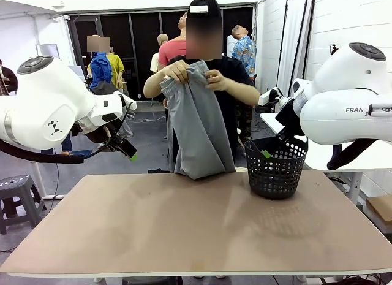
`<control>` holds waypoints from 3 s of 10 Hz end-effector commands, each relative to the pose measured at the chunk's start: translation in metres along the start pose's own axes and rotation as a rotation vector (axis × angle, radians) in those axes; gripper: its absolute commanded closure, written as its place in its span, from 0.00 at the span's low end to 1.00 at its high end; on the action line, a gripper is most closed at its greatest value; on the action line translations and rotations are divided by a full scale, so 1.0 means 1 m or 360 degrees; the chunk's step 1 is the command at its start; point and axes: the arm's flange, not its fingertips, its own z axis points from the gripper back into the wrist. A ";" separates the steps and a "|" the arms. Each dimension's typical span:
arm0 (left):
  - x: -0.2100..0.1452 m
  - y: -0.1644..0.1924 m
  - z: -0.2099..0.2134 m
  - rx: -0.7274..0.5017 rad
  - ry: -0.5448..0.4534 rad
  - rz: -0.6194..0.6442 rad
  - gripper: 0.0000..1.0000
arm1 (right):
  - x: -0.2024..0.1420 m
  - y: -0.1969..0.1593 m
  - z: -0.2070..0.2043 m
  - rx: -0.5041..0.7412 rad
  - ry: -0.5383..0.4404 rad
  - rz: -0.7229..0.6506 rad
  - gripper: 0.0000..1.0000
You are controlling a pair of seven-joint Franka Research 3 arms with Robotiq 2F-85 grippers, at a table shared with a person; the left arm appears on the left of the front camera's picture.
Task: Fold the training pants.
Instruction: Grab both ends of the Training pants handed by a person.
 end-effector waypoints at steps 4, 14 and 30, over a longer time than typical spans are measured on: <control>0.000 0.000 0.000 0.0002 -0.0014 -0.0014 0.00 | 0.000 0.000 0.000 0.0000 0.0000 -0.0002 0.00; 0.000 0.000 0.000 0.0002 -0.0014 -0.0014 0.00 | 0.000 0.000 0.000 0.0000 0.0000 -0.0002 0.00; 0.000 0.000 0.000 0.0002 -0.0014 -0.0014 0.00 | 0.000 0.000 0.000 0.0000 0.0000 -0.0002 0.00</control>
